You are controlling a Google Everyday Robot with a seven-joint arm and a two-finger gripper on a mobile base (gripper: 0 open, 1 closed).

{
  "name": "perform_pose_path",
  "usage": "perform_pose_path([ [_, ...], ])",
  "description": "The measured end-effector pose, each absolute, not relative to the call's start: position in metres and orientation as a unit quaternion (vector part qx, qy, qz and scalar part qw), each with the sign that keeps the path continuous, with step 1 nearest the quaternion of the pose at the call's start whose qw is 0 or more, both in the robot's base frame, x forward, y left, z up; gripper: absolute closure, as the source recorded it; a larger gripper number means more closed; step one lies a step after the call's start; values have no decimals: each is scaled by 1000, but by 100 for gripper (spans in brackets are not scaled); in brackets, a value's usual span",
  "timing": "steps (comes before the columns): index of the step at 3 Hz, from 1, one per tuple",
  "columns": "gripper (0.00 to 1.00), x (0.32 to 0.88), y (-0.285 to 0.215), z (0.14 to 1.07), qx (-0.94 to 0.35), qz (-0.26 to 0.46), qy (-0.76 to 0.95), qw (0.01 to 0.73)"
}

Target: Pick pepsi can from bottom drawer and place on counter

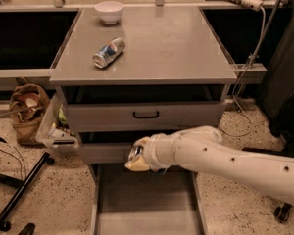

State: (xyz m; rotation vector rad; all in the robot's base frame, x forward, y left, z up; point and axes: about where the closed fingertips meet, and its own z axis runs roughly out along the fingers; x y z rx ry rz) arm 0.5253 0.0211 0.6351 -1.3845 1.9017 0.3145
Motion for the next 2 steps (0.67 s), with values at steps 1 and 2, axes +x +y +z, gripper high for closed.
perform_pose_path([
  [1,100,543,12,718,-554,117,716,408],
  [2,100,569,-2,774,-566,105,680,455],
])
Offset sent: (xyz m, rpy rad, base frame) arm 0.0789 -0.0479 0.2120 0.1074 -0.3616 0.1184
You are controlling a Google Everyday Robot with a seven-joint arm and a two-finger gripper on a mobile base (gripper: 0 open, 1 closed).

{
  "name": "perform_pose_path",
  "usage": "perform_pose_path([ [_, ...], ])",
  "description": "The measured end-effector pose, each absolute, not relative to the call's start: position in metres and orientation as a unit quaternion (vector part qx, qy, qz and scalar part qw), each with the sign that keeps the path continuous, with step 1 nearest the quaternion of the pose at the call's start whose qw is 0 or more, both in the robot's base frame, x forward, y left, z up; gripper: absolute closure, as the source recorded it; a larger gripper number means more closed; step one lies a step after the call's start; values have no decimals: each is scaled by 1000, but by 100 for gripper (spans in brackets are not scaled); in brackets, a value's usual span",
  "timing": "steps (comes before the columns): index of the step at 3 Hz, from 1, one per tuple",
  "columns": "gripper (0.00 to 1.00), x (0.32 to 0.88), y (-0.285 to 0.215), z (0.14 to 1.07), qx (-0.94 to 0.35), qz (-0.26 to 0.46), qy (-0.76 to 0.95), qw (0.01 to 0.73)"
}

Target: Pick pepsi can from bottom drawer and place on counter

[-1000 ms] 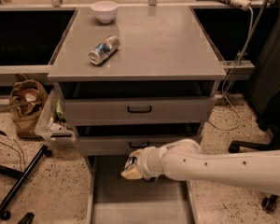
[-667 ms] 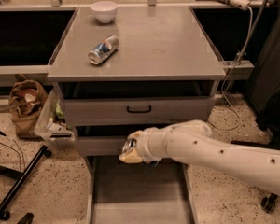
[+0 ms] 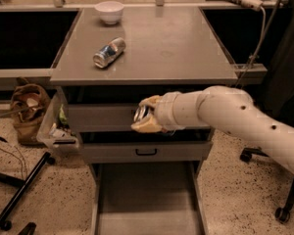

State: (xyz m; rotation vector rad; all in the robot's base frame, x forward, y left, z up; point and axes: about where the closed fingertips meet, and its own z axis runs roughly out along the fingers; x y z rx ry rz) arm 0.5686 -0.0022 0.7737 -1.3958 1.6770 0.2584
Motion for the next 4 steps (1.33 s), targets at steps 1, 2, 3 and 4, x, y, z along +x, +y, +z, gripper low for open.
perform_pose_path([
  [1,100,576,-5,786,-574,92,667,467],
  [2,100,576,-4,785,-574,93,667,466],
  [3,100,584,-8,801,-579,76,662,470],
  [4,100,610,-15,853,-600,19,636,484],
])
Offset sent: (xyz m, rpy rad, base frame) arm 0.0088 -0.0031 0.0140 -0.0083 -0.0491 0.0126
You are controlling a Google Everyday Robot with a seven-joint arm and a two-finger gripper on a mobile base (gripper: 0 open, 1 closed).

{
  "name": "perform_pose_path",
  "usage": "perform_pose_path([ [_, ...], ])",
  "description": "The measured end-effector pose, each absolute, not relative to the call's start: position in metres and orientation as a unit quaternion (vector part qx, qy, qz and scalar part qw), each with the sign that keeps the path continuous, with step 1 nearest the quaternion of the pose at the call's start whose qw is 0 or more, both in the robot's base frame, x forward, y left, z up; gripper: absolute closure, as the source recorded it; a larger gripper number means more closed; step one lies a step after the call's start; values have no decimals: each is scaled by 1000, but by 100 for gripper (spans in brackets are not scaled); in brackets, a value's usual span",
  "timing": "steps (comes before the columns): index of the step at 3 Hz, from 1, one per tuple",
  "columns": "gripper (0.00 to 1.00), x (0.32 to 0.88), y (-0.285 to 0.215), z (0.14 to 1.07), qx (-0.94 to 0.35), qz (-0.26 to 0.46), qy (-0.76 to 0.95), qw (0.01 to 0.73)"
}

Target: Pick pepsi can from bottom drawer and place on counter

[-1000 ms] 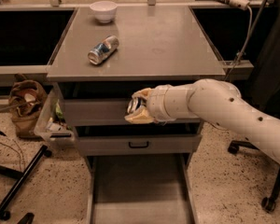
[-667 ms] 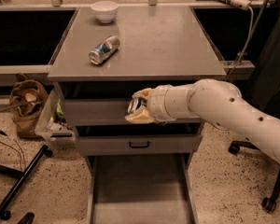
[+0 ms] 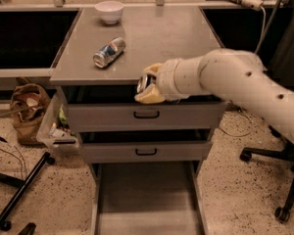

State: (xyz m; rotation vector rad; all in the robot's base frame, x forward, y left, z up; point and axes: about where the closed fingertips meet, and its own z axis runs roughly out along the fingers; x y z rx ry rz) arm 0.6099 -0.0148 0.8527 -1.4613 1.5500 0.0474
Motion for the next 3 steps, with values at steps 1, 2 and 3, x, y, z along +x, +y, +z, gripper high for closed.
perform_pose_path([
  [1,100,655,-24,907,-601,-17,614,511],
  [2,100,701,-30,944,-598,-46,600,530],
  [3,100,742,-35,942,-591,-50,609,527],
])
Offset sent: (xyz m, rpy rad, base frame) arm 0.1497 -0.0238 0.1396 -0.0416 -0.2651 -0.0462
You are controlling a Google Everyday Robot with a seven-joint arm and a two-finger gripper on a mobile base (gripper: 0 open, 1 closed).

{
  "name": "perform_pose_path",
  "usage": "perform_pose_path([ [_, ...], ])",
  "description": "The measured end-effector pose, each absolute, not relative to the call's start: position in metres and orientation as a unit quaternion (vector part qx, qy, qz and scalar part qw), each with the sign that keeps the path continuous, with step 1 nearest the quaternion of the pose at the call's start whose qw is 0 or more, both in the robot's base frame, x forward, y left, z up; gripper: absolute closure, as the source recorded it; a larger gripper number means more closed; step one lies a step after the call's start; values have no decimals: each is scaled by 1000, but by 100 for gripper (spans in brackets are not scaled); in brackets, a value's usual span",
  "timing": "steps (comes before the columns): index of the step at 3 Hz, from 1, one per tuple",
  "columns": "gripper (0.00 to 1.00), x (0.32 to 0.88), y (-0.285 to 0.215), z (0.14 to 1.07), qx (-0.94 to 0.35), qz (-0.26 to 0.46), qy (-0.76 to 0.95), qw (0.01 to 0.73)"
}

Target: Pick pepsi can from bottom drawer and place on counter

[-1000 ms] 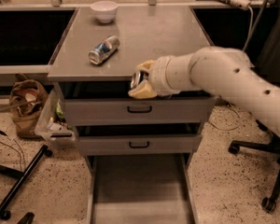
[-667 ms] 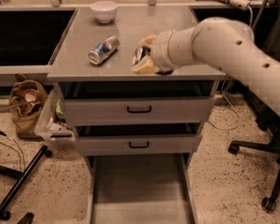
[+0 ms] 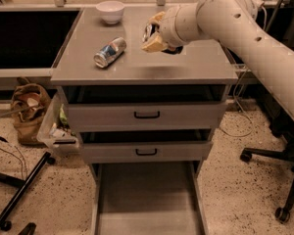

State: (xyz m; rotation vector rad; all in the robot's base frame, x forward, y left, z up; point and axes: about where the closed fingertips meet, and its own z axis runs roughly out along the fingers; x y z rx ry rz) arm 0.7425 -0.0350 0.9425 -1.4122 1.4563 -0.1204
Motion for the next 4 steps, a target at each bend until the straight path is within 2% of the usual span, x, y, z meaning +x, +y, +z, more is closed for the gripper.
perform_pose_path([
  [2,100,758,-16,872,-597,14,634,491],
  [3,82,758,-15,870,-597,16,634,490],
  [4,57,758,-15,870,-597,16,634,490],
])
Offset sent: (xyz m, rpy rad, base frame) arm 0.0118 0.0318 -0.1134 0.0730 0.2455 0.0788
